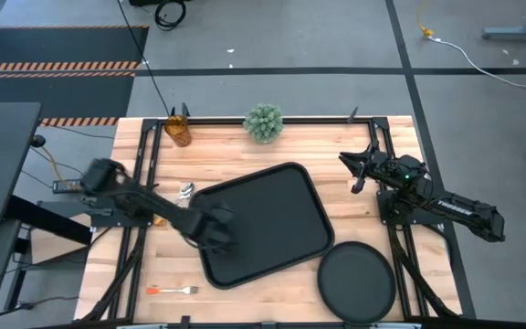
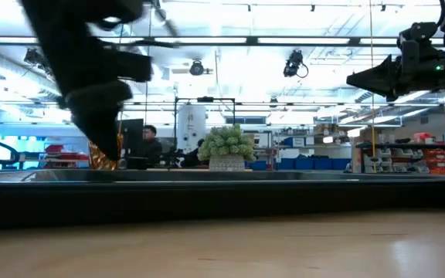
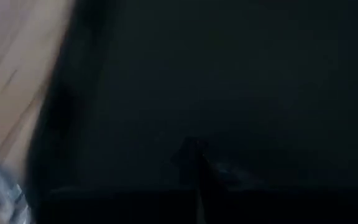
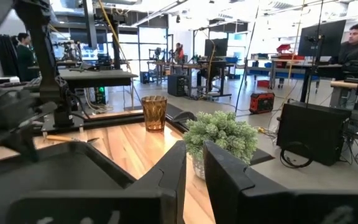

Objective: Pick and place plate/cup/fork/spoon on tray
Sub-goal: Move the black tray to the center of the table, then put the black plate on the center of the black tray

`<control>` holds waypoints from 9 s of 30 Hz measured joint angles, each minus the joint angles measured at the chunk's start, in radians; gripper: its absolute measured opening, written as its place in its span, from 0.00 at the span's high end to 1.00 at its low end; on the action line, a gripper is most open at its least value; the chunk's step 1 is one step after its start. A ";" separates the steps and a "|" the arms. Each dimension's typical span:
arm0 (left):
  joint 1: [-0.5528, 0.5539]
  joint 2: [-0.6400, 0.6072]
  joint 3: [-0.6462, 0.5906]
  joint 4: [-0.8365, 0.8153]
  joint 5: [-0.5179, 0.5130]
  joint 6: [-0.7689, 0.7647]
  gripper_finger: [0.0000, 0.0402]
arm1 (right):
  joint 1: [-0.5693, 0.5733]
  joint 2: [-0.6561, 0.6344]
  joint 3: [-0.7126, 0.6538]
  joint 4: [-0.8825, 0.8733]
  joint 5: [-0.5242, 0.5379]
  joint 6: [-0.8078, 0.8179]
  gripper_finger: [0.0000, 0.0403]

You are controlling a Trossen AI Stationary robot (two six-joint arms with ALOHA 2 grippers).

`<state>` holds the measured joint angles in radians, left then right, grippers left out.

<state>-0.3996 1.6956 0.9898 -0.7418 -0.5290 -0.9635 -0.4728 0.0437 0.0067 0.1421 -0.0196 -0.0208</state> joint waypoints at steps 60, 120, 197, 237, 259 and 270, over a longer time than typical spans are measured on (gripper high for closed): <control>0.247 -0.134 -0.183 0.240 0.209 0.036 0.98 | 0.000 0.000 0.000 -0.001 0.000 0.000 0.85; 0.463 -0.185 -0.245 0.838 -0.006 0.465 0.63 | 0.000 0.000 0.000 -0.001 0.000 0.000 0.85; 0.311 -0.261 -0.241 1.553 0.471 0.873 0.63 | 0.000 0.000 0.000 -0.001 0.000 0.000 0.85; 0.186 -0.261 -0.241 1.511 0.751 1.016 0.65 | 0.000 0.000 0.000 -0.002 0.000 0.000 0.85; 0.200 -0.261 -0.241 1.444 0.751 1.077 0.65 | 0.000 0.000 0.000 0.012 0.000 -0.006 0.85; 0.243 -0.264 -0.241 1.439 0.751 1.086 0.65 | 0.014 0.000 0.000 0.089 -0.049 0.717 0.85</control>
<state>-0.1566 1.4315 0.7490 0.6976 0.2218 0.1221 -0.4587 0.0435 0.0067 0.2308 -0.0685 0.6965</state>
